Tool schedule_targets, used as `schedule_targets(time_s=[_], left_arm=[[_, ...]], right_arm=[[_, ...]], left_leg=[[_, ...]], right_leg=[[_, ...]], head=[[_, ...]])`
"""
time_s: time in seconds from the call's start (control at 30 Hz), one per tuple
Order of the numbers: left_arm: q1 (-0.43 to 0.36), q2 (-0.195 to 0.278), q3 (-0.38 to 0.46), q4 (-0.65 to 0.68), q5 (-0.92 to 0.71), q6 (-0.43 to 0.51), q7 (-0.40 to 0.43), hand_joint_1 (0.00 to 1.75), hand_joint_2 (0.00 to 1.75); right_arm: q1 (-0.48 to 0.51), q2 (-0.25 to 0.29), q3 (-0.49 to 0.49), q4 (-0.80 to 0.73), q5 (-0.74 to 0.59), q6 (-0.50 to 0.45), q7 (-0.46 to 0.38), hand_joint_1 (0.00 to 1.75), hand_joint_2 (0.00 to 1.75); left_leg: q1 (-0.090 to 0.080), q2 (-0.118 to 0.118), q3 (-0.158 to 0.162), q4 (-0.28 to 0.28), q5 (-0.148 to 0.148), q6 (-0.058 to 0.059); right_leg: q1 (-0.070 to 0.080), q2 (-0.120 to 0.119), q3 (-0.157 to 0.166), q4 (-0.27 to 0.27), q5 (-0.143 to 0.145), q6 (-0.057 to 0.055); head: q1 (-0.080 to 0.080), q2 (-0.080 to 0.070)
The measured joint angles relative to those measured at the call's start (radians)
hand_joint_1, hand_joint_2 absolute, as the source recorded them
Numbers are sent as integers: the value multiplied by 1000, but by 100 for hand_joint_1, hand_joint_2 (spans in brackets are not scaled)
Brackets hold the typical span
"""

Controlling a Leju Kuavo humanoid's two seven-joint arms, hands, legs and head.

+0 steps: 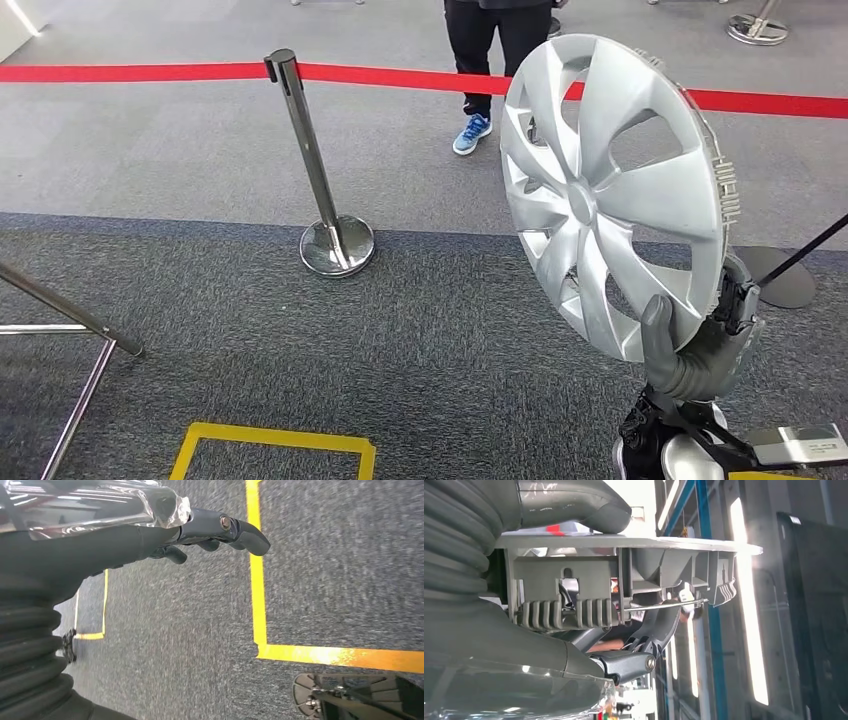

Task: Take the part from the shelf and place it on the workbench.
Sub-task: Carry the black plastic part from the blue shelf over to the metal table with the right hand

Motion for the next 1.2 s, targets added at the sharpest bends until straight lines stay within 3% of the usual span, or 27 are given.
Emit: schedule_targets(time_s=[0.1,0.17,0.23,0.3,0.37,0.43,0.47,0.5,0.6,0.67,0.73,0.8,0.87,0.93,0.97,1.0,1.03,1.1,1.17,1.2], left_arm=[[-1,1,0,0,-1,0,0,0,175],[-3,2,0,0,-4,0,0,0,175],[-2,3,0,0,-7,0,0,0,175],[-2,4,0,0,-9,0,0,0,175],[-4,3,0,0,-11,-1,0,0,175],[-5,2,0,0,-11,-1,1,0,175],[-4,2,0,0,-11,-1,2,0,175],[-4,2,0,0,-11,-1,4,0,175],[-4,1,0,0,-9,-1,11,0,175],[-4,-1,1,0,-7,-1,13,0,175],[-1,-1,3,0,-3,-1,17,0,175],[1,-2,4,0,2,-1,19,0,175],[-2,-2,5,0,4,-1,21,0,175],[-3,-2,7,0,4,-1,21,0,175],[-3,-2,9,0,4,-1,22,0,175],[-3,-2,11,0,5,-1,22,0,175],[-2,-2,13,0,6,-2,23,0,175],[-3,-1,15,0,9,-2,26,0,175],[-6,0,17,0,14,-2,29,0,175],[-6,0,19,0,16,-2,31,0,175]], right_arm=[[8,0,1,-10,-1,-9,0,175,175],[11,0,1,-16,-2,-13,0,175,175],[13,0,0,-20,-3,-16,0,175,175],[15,0,0,-23,-2,-20,0,175,175],[19,-1,0,-27,-2,-23,0,175,175],[25,-1,-1,-30,-1,-24,0,175,175],[29,-1,-2,-30,0,-24,0,175,175],[32,-1,-2,-30,1,-24,0,175,175],[35,-1,-2,-30,0,-24,0,175,175],[35,-1,-2,-31,-1,-24,0,175,175],[33,-2,-4,-32,-2,-23,0,175,175],[30,-2,-6,-32,-4,-22,0,175,175],[29,-2,-9,-32,-5,-21,0,175,175],[30,-3,-13,-32,-7,-21,0,175,175],[30,-3,-15,-32,-8,-21,0,175,175],[30,-3,-16,-32,-8,-21,0,175,175],[30,-3,-17,-32,-8,-21,0,175,175],[29,-3,-18,-32,-8,-19,0,175,175],[27,-3,-20,-32,-6,-15,0,175,175],[26,-3,-20,-32,-5,-13,0,175,175]], left_leg=[[-5,60,111,-205,81,9],[-13,78,141,-256,87,21],[-15,52,144,-259,90,35],[-9,28,150,-265,94,49],[-6,3,153,-267,95,57],[-6,-27,154,-266,95,60],[-7,-44,154,-266,95,61],[-7,-60,156,-265,94,60],[-7,-104,160,-262,91,55],[-7,-124,156,-261,90,46],[-5,-138,150,-262,90,35],[-7,-99,134,-239,73,25],[-9,-34,84,-140,17,16],[-5,-10,14,-2,-40,9],[-3,-7,-6,34,-46,8],[-2,-5,-4,26,-31,7],[-1,3,22,-24,-1,7],[-4,51,104,-174,59,11],[-11,80,150,-254,80,23],[-14,75,152,-258,78,29]], right_leg=[[4,-31,11,0,-10,11],[8,-48,18,-1,-17,21],[4,-63,27,-4,-22,33],[0,-29,21,25,-47,43],[0,30,-31,137,-103,46],[0,52,-104,270,-146,46],[1,54,-124,295,-141,44],[1,57,-122,273,-115,41],[0,99,-43,67,-5,32],[1,118,-16,3,14,30],[4,101,-12,0,14,24],[1,80,-8,-5,17,12],[0,56,-6,-8,17,4],[1,29,-6,-8,14,1],[1,16,-6,-8,13,1],[1,3,-5,-7,11,2],[1,-9,-3,-7,9,4],[5,-29,4,-7,3,11],[9,-48,11,-7,-3,22],[10,-58,15,-7,-5,27]], head=[[1,0],[4,0],[5,0],[8,0],[16,0],[19,0],[19,0],[19,0],[19,0],[18,0],[18,0],[16,0],[11,0],[10,0],[9,0],[9,0],[9,0],[9,0],[12,0],[13,0]])
